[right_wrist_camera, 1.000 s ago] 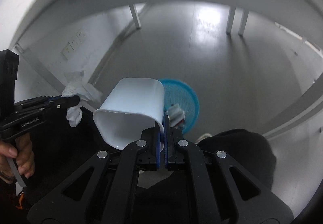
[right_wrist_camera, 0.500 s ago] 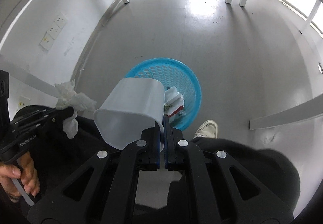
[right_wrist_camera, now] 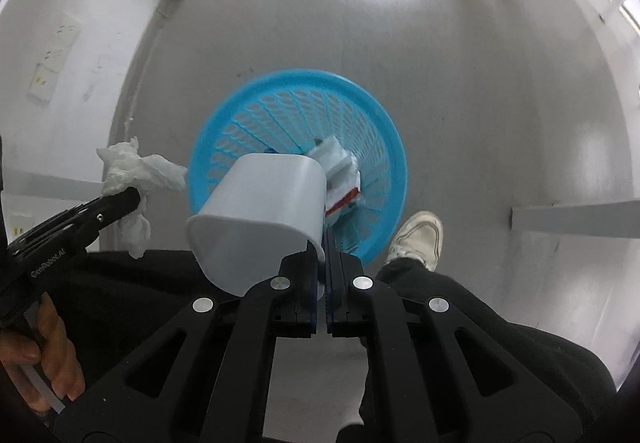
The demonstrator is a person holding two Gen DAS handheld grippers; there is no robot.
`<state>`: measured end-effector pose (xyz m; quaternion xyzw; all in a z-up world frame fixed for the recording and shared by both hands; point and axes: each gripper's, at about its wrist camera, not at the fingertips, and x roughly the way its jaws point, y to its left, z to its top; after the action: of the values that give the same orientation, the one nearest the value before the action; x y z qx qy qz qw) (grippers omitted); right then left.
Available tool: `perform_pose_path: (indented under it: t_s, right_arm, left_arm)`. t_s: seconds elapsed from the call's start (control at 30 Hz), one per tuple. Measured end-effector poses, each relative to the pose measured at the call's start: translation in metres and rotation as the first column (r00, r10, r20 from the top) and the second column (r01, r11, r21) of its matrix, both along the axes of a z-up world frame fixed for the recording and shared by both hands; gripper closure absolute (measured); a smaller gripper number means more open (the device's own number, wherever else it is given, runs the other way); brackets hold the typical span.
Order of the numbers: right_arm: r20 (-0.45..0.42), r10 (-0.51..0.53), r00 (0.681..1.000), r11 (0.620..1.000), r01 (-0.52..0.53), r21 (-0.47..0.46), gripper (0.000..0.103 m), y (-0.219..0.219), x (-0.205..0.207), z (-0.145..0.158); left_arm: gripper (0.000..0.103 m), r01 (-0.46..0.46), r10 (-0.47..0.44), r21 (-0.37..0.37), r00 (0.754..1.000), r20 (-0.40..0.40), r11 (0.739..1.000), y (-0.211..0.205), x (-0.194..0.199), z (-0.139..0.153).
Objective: Collect trash
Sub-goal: 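Carry the white box and tissue off the table down over the basket, then open both tools to drop the box and tissue into the basket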
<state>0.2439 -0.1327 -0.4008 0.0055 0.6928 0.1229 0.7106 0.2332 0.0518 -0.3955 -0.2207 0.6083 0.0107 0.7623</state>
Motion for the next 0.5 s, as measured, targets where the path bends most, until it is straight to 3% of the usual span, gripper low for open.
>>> perform_pose_path:
  t_s: [0.17,0.5]
  right_arm:
    - [-0.083,-0.031,0.996,0.999,0.03,-0.011,0.101,-0.004,0.014,-0.032]
    - [-0.135,-0.05,0.99,0.997,0.043,-0.058,0.101,0.002,0.035,-0.068]
  left_arm:
    - [0.093,-0.02,0.017,-0.055,0.998,-0.053,0.998,0.0,0.022,-0.026]
    - [0.093,0.002,-0.001,0.01,0.995,-0.098,1.0,-0.012,0.056,-0.053]
